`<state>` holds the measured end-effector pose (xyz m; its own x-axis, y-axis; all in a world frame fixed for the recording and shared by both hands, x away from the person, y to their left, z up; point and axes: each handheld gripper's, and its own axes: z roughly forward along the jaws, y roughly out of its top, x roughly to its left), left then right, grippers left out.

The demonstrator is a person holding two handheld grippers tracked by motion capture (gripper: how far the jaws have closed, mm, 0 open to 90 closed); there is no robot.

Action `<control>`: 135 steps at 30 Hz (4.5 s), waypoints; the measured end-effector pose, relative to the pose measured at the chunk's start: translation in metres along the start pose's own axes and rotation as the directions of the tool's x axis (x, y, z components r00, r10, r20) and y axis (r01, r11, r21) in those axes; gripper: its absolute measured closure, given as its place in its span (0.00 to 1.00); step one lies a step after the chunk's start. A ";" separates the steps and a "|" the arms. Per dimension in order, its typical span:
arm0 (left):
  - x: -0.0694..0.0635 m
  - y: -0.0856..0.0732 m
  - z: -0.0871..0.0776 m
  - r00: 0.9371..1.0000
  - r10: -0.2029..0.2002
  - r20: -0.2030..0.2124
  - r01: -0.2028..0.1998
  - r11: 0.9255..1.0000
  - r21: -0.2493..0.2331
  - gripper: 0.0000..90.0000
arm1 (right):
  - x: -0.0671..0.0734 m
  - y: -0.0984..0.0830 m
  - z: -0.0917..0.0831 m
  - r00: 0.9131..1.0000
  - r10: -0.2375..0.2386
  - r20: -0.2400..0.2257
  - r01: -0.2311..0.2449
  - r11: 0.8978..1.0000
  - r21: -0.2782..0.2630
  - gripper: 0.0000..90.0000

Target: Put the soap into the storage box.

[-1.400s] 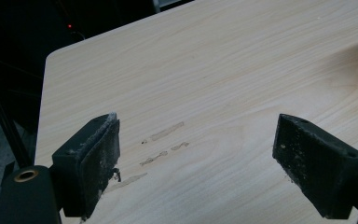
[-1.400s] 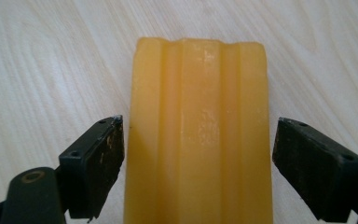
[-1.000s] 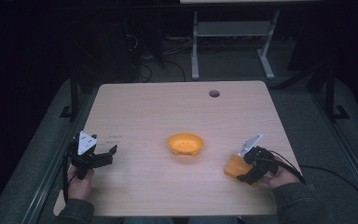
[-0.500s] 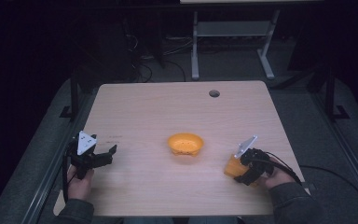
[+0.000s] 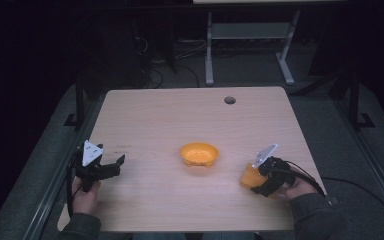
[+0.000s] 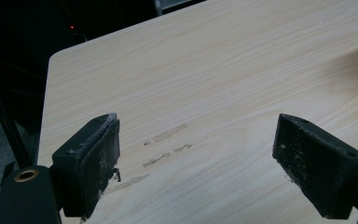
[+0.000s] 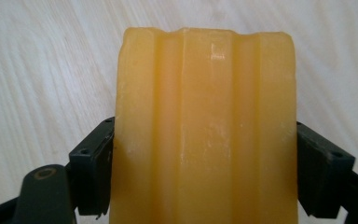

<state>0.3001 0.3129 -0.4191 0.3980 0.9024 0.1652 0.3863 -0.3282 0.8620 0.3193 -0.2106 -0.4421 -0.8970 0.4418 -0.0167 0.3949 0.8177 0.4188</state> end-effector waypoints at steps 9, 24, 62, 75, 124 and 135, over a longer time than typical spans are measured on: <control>0.001 0.000 -0.001 1.000 -0.006 -0.003 0.006 1.000 0.000 0.16 | -0.008 0.020 -0.013 0.999 -0.032 -0.016 0.031 0.999 -0.037 0.23; 0.002 0.000 0.000 1.000 -0.009 -0.006 0.010 1.000 0.003 0.16 | -0.014 0.057 -0.019 0.993 -0.108 -0.041 0.106 0.993 -0.045 0.23; 0.002 0.000 0.000 1.000 -0.009 -0.005 0.009 1.000 0.003 0.16 | -0.019 0.148 -0.019 0.966 -0.243 -0.087 0.238 0.969 -0.062 0.23; 0.001 0.000 0.000 1.000 -0.008 -0.007 0.008 1.000 0.003 0.16 | -0.014 0.173 -0.009 0.952 -0.290 -0.103 0.285 0.957 -0.055 0.23; 0.002 0.000 -0.001 1.000 -0.009 -0.007 0.009 1.000 0.004 0.16 | -0.015 0.209 0.035 0.929 -0.335 -0.158 0.338 0.941 -0.010 0.23; 0.003 -0.001 -0.001 1.000 -0.012 -0.007 0.012 1.000 0.002 0.16 | -0.013 0.212 0.042 0.925 -0.341 -0.164 0.347 0.938 0.005 0.23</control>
<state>0.3002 0.3156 -0.4187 0.3874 0.9082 0.1586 0.3926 -0.3182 0.8629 0.4230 -0.0270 -0.3910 -0.9976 0.0691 -0.0094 0.0603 0.9219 0.3827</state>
